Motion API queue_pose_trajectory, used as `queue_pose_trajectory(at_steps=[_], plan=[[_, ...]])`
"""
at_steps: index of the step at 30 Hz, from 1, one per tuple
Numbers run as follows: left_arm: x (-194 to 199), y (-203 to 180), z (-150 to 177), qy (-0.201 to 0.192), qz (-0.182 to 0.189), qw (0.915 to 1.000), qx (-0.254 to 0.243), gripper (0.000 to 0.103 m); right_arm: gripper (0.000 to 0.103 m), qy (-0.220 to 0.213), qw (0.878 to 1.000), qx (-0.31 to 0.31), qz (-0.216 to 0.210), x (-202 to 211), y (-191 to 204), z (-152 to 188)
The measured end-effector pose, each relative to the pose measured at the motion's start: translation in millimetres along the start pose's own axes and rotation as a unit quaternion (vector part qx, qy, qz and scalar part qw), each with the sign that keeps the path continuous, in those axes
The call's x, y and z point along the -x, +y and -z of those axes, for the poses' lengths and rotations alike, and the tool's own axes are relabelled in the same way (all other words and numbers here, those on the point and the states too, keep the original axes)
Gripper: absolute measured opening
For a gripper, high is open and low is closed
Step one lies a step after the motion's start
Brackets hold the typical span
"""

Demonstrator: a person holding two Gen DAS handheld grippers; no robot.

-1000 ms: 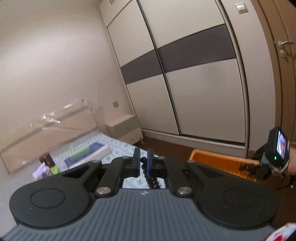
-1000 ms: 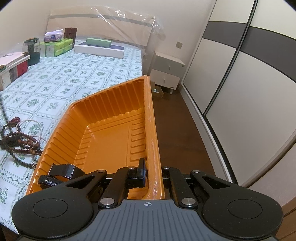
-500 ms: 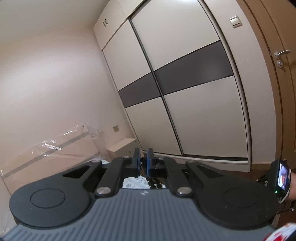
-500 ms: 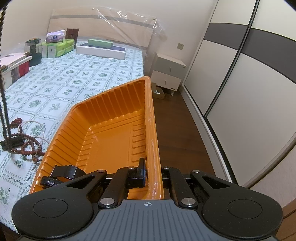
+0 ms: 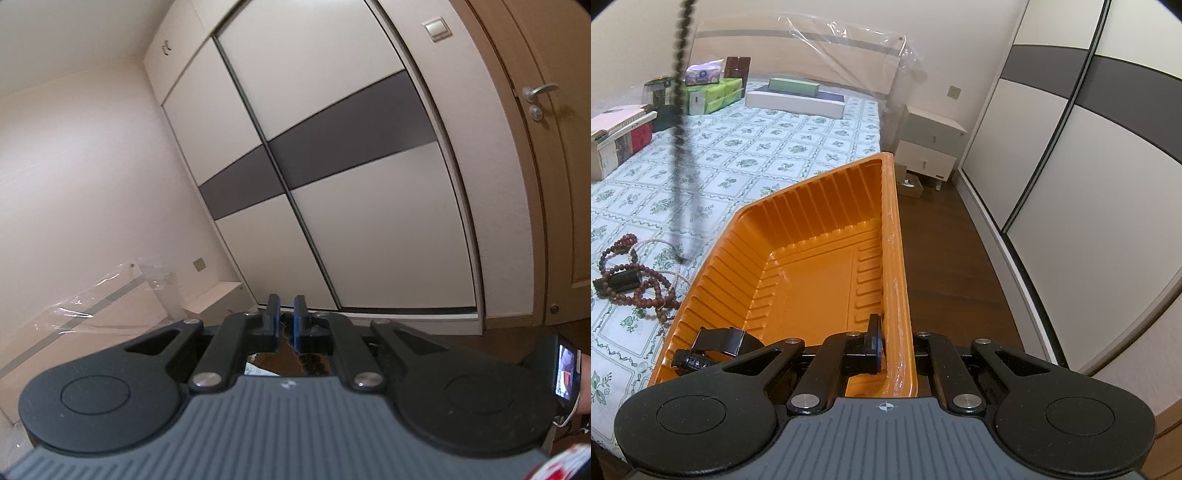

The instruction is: Organize jewelry

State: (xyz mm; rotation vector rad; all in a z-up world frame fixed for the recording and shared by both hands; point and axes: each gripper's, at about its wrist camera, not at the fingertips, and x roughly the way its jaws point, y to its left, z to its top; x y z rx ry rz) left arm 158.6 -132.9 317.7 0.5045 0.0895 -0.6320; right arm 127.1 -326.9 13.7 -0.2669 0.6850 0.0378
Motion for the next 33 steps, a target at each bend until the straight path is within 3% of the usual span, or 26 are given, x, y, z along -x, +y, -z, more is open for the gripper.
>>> queue_pose_trajectory(at_steps=[11, 14, 21, 33], plan=[[-70, -49, 49, 0.083, 0.067, 0.9917, -0.071, 0.006, 0.006, 0.001, 1.000, 0.002, -0.005, 0, -3, 2], [-89, -67, 68, 0.105, 0.092, 0.9844, -0.107, 0.006, 0.006, 0.003, 1.000, 0.002, -0.008, -1, -4, 3], [-123, -105, 108, 0.157, 0.134, 0.9576, -0.201, 0.006, 0.006, 0.007, 1.000, 0.004, -0.011, -5, -6, 4], [-158, -128, 150, 0.198, 0.166, 0.9462, -0.195, 0.006, 0.006, 0.010, 1.000, 0.004, -0.013, -8, -9, 4]])
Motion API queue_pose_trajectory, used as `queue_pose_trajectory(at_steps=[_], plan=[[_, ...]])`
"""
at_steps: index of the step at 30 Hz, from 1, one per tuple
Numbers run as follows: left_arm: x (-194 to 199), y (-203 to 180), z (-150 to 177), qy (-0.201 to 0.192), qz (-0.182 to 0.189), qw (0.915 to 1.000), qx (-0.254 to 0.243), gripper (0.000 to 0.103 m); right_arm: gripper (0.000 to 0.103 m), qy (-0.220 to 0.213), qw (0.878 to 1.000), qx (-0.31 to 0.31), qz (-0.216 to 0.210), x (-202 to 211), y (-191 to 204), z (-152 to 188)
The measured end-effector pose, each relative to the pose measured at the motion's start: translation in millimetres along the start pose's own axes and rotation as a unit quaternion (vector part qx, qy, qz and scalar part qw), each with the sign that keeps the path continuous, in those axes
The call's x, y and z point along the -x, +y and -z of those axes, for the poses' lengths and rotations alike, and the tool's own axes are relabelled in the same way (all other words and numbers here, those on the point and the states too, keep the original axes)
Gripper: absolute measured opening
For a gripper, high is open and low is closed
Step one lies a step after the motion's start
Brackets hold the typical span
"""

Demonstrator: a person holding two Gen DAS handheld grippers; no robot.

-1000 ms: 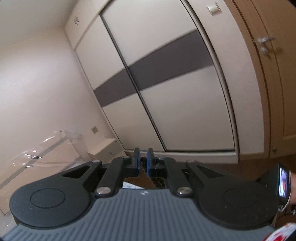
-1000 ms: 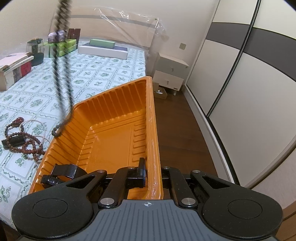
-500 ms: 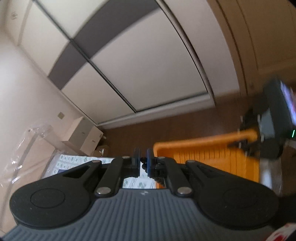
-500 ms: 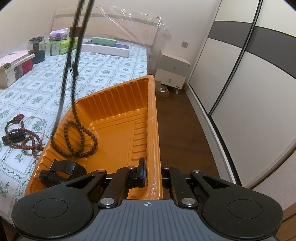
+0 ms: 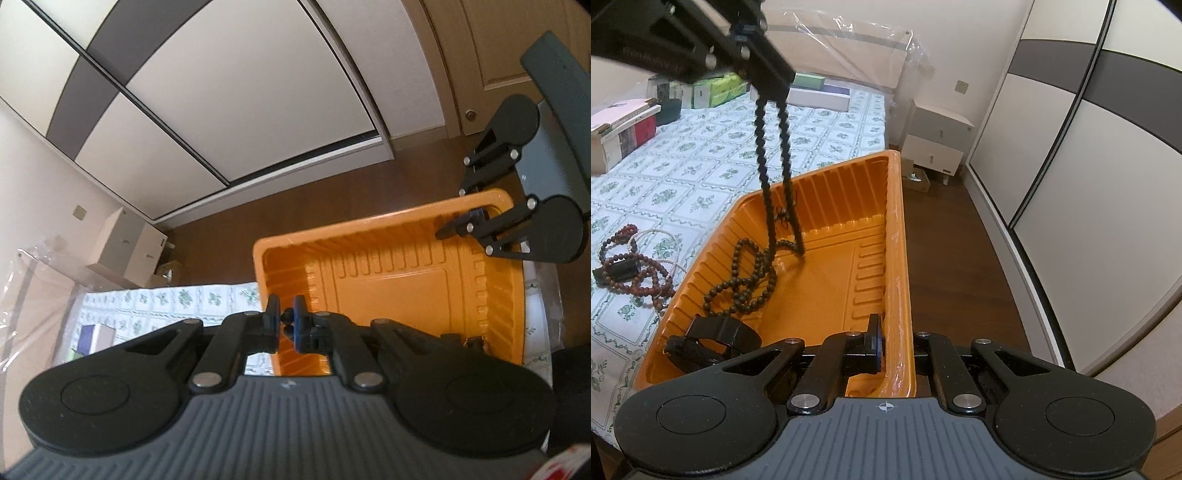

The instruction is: Organize jewelry

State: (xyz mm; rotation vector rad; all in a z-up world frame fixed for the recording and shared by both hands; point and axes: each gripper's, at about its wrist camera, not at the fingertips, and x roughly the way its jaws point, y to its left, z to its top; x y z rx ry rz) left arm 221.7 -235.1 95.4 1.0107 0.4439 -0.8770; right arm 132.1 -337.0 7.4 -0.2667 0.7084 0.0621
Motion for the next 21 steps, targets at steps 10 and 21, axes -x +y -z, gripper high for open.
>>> queue_pose_trajectory(at_steps=[10, 21], plan=[[-17, -5, 9, 0.013, 0.023, 0.9993, 0.027, 0.006, 0.006, 0.002, 1.000, -0.003, 0.000, -2, -2, 1], [-27, -10, 11, 0.021, 0.041, 0.9980, 0.043, 0.006, 0.006, 0.002, 1.000, -0.003, 0.000, -3, -3, 2]])
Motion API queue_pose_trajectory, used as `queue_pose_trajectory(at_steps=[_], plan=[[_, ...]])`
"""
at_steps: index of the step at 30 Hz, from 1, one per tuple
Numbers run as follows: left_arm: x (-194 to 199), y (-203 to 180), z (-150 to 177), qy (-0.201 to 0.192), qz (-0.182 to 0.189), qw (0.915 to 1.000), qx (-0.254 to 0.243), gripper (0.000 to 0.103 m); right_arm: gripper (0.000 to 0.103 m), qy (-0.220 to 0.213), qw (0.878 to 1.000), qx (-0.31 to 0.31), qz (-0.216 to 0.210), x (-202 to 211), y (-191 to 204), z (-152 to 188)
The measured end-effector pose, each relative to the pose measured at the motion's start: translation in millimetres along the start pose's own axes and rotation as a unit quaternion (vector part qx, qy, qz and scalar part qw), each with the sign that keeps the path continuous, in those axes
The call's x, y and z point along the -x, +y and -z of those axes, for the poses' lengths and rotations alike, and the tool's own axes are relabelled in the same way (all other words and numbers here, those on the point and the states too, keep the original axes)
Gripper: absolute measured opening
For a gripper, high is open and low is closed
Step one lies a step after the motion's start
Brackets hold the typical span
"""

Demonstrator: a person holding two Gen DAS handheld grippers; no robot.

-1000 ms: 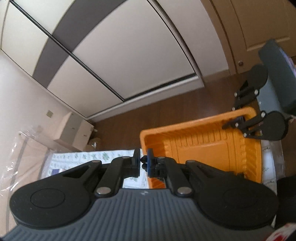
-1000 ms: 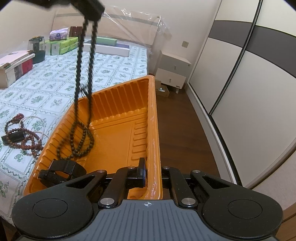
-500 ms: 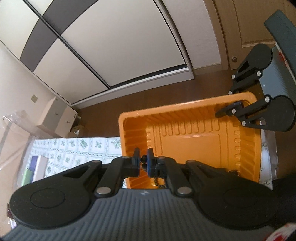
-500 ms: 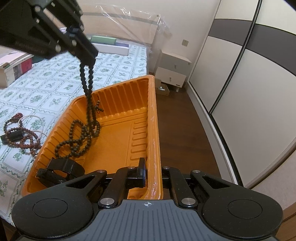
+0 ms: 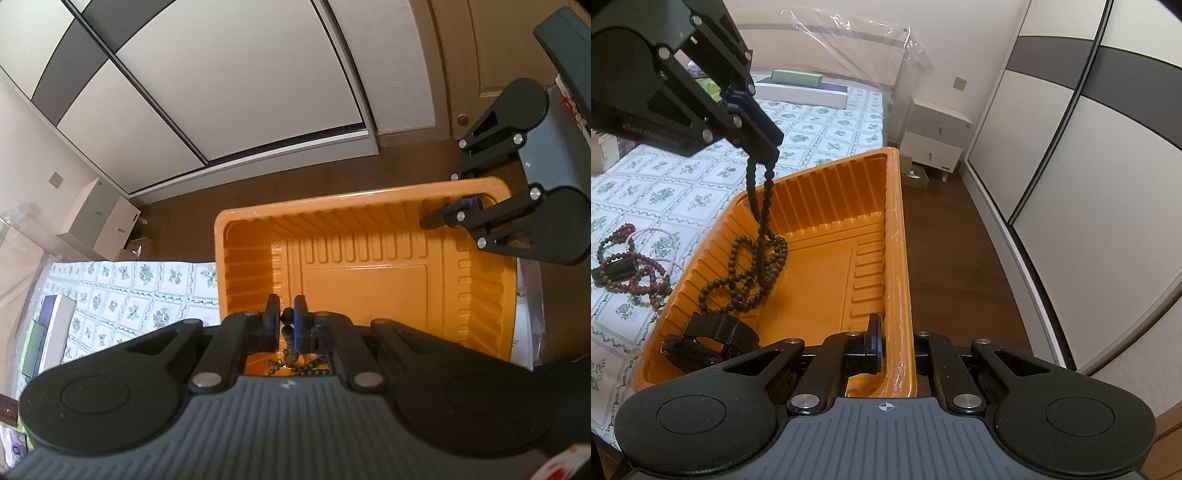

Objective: Organize jewelry
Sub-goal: 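Return the left tool to the pile and grasp a brown bead strand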

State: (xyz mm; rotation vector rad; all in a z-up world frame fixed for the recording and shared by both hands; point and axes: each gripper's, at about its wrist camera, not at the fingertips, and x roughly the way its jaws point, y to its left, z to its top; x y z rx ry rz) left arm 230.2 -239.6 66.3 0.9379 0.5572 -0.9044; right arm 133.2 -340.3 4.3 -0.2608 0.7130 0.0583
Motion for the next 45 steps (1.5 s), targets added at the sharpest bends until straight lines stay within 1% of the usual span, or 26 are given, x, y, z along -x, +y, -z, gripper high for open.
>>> queue_pose_trajectory(at_steps=[5, 9, 11, 13, 14, 17, 20, 22, 23, 25, 26, 29, 30, 33, 34, 36, 39, 42, 44, 45], plan=[[-4, -2, 2, 0.004, 0.006, 0.9999, 0.007, 0.006, 0.006, 0.000, 1.000, 0.001, 0.001, 0, 0, 1], [-4, 1, 2, -0.001, 0.006, 0.9997, 0.023, 0.016, 0.006, 0.000, 1.000, 0.000, 0.000, 0, 0, 0], [-1, 4, 3, -0.005, 0.007, 0.9994, 0.034, 0.016, 0.006, 0.000, 1.000, 0.000, 0.000, 0, 0, 0], [6, 9, 6, -0.010, 0.000, 0.9990, 0.044, 0.017, 0.006, 0.000, 1.000, 0.000, 0.000, 0, 0, 1], [9, 12, 8, -0.012, -0.004, 0.9987, 0.050, 0.019, 0.006, 0.000, 1.000, 0.000, 0.000, 0, 0, 1], [21, 24, 23, -0.014, -0.015, 0.9962, 0.085, 0.020, 0.006, -0.001, 1.000, -0.002, 0.000, 0, 0, 1], [35, 37, 48, -0.012, -0.033, 0.9916, 0.125, 0.020, 0.006, -0.001, 1.000, -0.002, 0.001, 2, 1, 1], [44, 46, 69, -0.008, -0.049, 0.9854, 0.163, 0.021, 0.006, -0.002, 1.000, -0.003, 0.001, 3, 1, 1], [50, 49, 81, -0.010, -0.055, 0.9809, 0.186, 0.021, 0.006, -0.003, 1.000, -0.003, 0.001, 4, 1, 1], [59, 54, 110, -0.012, -0.069, 0.9695, 0.235, 0.022, 0.006, -0.004, 1.000, -0.005, 0.001, 5, 0, 1], [63, 54, 121, -0.010, -0.075, 0.9648, 0.252, 0.022, 0.006, -0.004, 1.000, -0.005, 0.001, 5, 0, 1], [72, 50, 161, 0.000, -0.099, 0.9499, 0.296, 0.023, 0.006, -0.003, 1.000, -0.005, 0.002, 5, 0, 2], [74, 46, 175, 0.005, -0.105, 0.9437, 0.314, 0.023, 0.006, -0.002, 1.000, -0.005, 0.003, 6, -1, 2], [81, 34, 208, 0.012, -0.121, 0.9261, 0.357, 0.023, 0.006, -0.001, 1.000, -0.004, 0.004, 6, -1, 2], [83, 29, 219, 0.012, -0.127, 0.9190, 0.373, 0.023, 0.006, 0.000, 1.000, -0.004, 0.005, 6, -1, 3], [87, 17, 237, 0.011, -0.135, 0.9093, 0.394, 0.024, 0.006, 0.001, 1.000, -0.004, 0.006, 6, -1, 3], [90, -5, 253, 0.011, -0.147, 0.9029, 0.404, 0.024, 0.006, 0.003, 1.000, -0.005, 0.007, 6, -1, 4], [88, -24, 264, 0.008, -0.146, 0.8993, 0.412, 0.024, 0.006, 0.003, 1.000, -0.005, 0.008, 6, 0, 4], [85, -36, 265, 0.010, -0.141, 0.9017, 0.409, 0.024, 0.006, 0.003, 1.000, -0.004, 0.008, 6, 0, 4], [83, -42, 265, 0.014, -0.140, 0.9053, 0.401, 0.024, 0.006, 0.003, 1.000, -0.004, 0.008, 6, 0, 4]])
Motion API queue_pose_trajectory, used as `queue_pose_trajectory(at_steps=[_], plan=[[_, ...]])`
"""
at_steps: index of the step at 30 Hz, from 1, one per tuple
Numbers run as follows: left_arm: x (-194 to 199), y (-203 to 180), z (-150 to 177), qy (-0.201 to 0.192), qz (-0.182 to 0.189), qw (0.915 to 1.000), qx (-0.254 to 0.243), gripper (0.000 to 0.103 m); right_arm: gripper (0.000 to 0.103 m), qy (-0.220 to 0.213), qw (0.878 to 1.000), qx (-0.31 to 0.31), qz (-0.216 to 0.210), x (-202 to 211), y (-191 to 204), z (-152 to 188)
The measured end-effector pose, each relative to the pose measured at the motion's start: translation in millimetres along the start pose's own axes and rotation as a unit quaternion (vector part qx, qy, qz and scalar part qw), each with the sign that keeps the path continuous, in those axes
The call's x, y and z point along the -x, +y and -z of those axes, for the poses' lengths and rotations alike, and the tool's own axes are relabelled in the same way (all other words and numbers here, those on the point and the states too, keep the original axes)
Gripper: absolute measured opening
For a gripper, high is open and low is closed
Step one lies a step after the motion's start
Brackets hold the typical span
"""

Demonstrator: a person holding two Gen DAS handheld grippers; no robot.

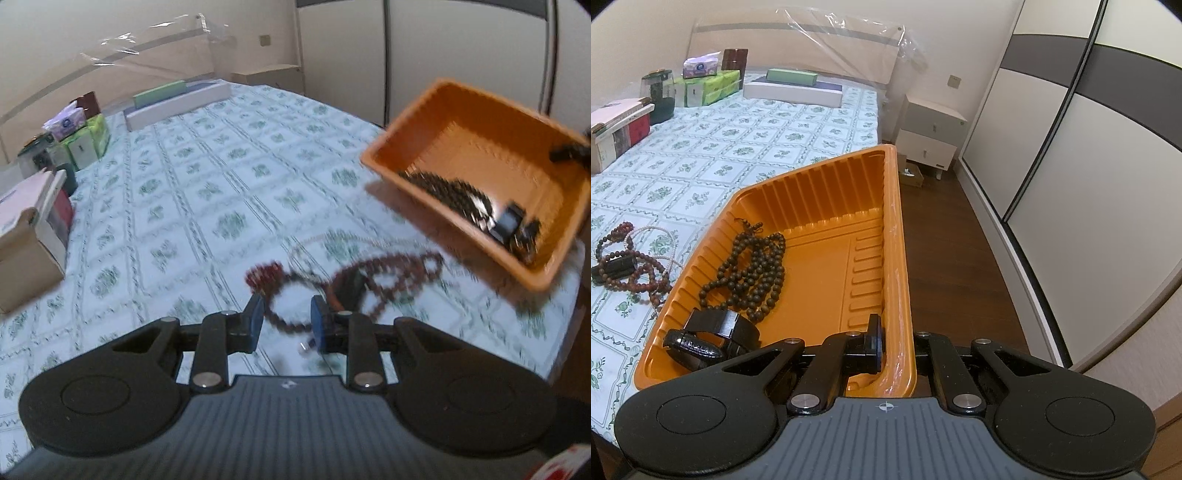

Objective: Organize jewelry
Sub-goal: 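Return the left tool to the pile and grasp a brown bead strand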

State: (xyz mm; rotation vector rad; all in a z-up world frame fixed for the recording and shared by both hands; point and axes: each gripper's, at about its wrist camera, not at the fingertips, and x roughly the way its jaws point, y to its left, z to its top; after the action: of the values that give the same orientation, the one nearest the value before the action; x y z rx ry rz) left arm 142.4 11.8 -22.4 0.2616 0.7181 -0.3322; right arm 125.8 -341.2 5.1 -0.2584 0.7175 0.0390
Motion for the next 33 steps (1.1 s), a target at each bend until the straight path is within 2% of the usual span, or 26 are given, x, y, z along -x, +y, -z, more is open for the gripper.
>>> queue_pose_trajectory(at_steps=[6, 11, 21, 25, 29, 31, 32, 33], plan=[[-10, -19, 15, 0.008, 0.002, 0.9995, -0.030, 0.024, 0.006, 0.001, 1.000, 0.000, 0.000, 0, 0, 0], [-13, -24, 13, 0.004, 0.012, 0.9995, -0.027, 0.024, 0.006, 0.001, 1.000, 0.002, 0.000, 1, 1, 0], [-35, -16, 0, 0.012, 0.020, 0.9983, 0.054, 0.025, 0.006, 0.003, 1.000, 0.002, 0.001, 0, 0, 1], [-46, -10, -4, 0.027, 0.041, 0.9948, 0.089, 0.025, 0.006, 0.005, 1.000, 0.004, 0.002, -1, -1, 0], [-54, -10, -6, 0.043, 0.058, 0.9921, 0.102, 0.024, 0.006, 0.006, 1.000, 0.004, 0.003, -3, -2, 1], [-53, -13, -7, 0.043, 0.051, 0.9935, 0.092, 0.022, 0.006, 0.008, 1.000, 0.003, 0.003, -5, -2, 1], [-51, -14, -7, 0.041, 0.051, 0.9942, 0.086, 0.017, 0.006, 0.008, 1.000, 0.002, 0.003, -5, -2, 1], [-49, -16, -8, 0.036, 0.048, 0.9950, 0.079, 0.009, 0.006, 0.008, 1.000, 0.002, 0.003, -5, -2, 2]])
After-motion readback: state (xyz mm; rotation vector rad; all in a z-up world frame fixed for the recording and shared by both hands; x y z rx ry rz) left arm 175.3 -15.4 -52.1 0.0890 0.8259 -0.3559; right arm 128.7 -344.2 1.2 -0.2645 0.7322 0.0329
